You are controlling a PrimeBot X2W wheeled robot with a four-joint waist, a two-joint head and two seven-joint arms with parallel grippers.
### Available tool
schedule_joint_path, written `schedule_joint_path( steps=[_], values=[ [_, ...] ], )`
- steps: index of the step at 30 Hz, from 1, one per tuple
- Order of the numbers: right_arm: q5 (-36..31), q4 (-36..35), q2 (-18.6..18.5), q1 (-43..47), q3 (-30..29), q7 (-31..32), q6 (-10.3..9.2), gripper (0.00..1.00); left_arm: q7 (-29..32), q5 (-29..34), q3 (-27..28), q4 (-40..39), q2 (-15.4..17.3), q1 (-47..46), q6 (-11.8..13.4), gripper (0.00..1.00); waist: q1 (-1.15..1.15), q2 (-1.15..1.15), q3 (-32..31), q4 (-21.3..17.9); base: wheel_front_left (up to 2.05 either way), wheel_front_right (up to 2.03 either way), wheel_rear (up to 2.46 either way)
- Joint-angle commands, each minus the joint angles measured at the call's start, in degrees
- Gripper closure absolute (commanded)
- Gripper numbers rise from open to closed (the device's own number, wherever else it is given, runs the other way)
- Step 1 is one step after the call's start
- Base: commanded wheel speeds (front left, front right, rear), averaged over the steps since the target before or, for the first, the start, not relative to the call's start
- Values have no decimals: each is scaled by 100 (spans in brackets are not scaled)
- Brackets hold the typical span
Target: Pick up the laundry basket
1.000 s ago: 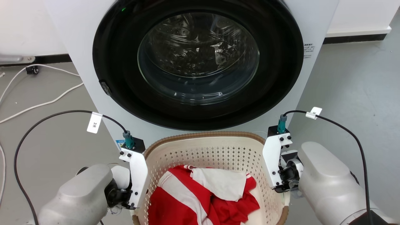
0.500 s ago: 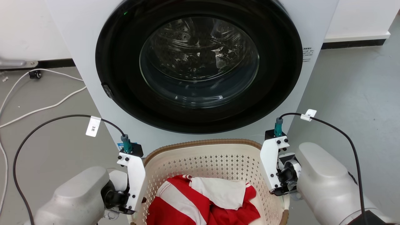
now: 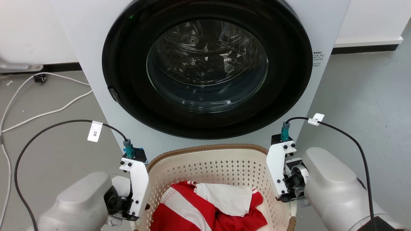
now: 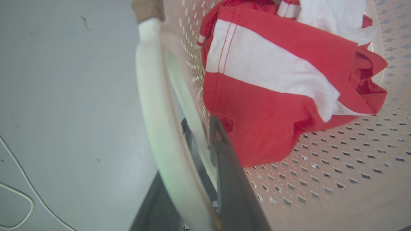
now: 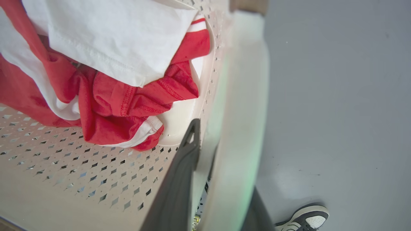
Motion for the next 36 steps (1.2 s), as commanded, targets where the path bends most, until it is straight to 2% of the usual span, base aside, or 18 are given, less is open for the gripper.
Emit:
schedule_joint_path(
  steps=[1,36],
  values=[
    [13,12,-140,-99,33,-37,16,100,77,38,-66,110,116,-1,9,100,0,0,-8,5,0,0,0],
    [391,194,-139,-153,420,-193,16,100,80,29,-97,333,5,-73,10,100,0,0,-68,46,0,0,0]
  ],
)
